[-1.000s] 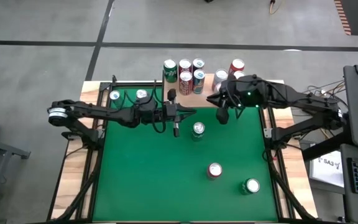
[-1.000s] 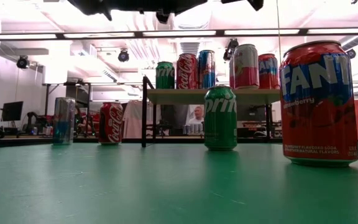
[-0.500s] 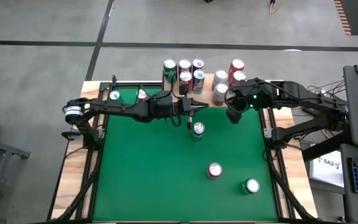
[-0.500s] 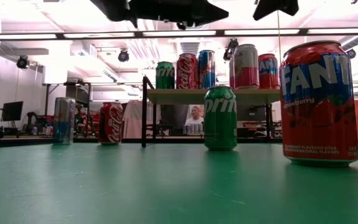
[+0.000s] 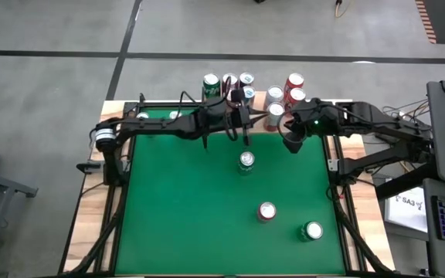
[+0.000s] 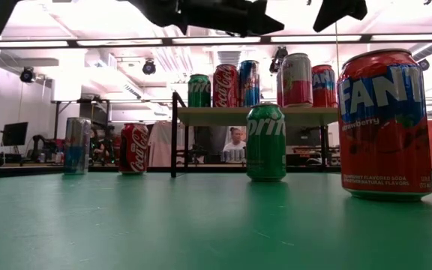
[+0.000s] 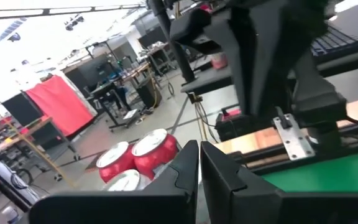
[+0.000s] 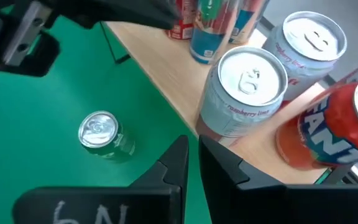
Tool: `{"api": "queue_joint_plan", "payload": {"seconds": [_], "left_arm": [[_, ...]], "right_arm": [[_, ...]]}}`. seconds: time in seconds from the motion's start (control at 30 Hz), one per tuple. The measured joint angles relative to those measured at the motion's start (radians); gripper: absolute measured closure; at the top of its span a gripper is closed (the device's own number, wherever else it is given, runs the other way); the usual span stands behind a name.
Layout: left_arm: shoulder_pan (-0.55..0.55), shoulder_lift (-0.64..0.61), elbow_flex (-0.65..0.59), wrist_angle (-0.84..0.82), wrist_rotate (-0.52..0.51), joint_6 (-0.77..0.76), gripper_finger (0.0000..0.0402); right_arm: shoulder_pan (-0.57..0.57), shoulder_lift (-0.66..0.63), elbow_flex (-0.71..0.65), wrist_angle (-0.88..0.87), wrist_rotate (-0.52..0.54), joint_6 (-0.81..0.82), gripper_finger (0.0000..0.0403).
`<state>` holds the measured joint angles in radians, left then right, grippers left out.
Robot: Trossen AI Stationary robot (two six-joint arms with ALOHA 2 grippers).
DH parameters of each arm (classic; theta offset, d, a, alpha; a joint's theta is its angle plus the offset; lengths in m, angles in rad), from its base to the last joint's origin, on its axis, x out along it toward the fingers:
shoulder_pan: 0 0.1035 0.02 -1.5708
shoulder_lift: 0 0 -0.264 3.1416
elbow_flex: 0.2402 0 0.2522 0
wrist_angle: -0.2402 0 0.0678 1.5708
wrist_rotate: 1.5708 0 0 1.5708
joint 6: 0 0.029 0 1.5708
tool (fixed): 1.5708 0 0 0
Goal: Place canned beverage on shelf
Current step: Put the pink white soda can aligned with the red white soda can on the shelf
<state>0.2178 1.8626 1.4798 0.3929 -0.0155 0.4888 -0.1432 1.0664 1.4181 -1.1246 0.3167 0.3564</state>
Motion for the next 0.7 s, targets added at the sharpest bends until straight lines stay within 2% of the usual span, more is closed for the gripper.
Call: {"api": "queue_joint_plan", "payload": {"seconds": [0.37,0.7], "left_arm": [[0.044,0.102,0.171,-0.108,-0.001,0.006,0.0401],[0.048,0.144,0.221,-0.192,-0.001,0.023,0.0401]], "right_arm": [[-0.047,0.001,-0.051,0.052,0.024,-0.039,0.0375],[-0.052,0.001,-0.064,0.097,0.026,-0.065,0.0375]]}}
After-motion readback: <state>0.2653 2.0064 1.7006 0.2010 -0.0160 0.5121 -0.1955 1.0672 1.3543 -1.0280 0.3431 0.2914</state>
